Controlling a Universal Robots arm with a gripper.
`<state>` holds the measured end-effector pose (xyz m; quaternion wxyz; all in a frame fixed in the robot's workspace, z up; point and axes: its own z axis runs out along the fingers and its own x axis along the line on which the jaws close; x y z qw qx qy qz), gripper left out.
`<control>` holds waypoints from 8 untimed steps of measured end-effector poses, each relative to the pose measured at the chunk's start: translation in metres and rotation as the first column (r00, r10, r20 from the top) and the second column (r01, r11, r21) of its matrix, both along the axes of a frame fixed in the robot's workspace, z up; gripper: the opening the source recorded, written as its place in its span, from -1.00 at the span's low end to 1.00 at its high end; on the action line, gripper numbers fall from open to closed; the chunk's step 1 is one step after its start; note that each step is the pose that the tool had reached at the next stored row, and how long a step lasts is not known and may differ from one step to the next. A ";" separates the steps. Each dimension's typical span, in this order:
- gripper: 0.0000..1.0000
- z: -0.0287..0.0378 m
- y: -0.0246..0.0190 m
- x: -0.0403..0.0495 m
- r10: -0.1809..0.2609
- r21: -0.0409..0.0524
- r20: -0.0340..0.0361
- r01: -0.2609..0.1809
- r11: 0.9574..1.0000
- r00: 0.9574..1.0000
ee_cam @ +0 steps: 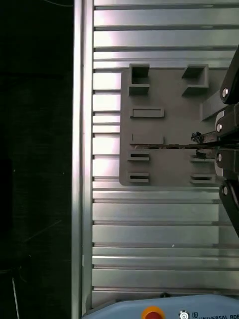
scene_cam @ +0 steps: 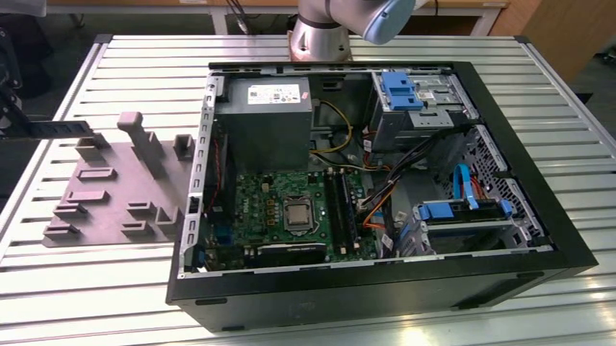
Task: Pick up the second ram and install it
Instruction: 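Pick up the second ram and move it above second insertion slot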
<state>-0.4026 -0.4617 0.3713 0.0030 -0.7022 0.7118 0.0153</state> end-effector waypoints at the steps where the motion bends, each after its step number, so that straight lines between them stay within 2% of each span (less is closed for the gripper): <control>1: -0.72 0.0023 0.0000 0.0000 0.000 0.000 0.000 0.000 1.000 1.000; 8: -0.72 0.0148 0.0002 0.0000 0.000 -0.001 0.000 0.000 1.000 1.000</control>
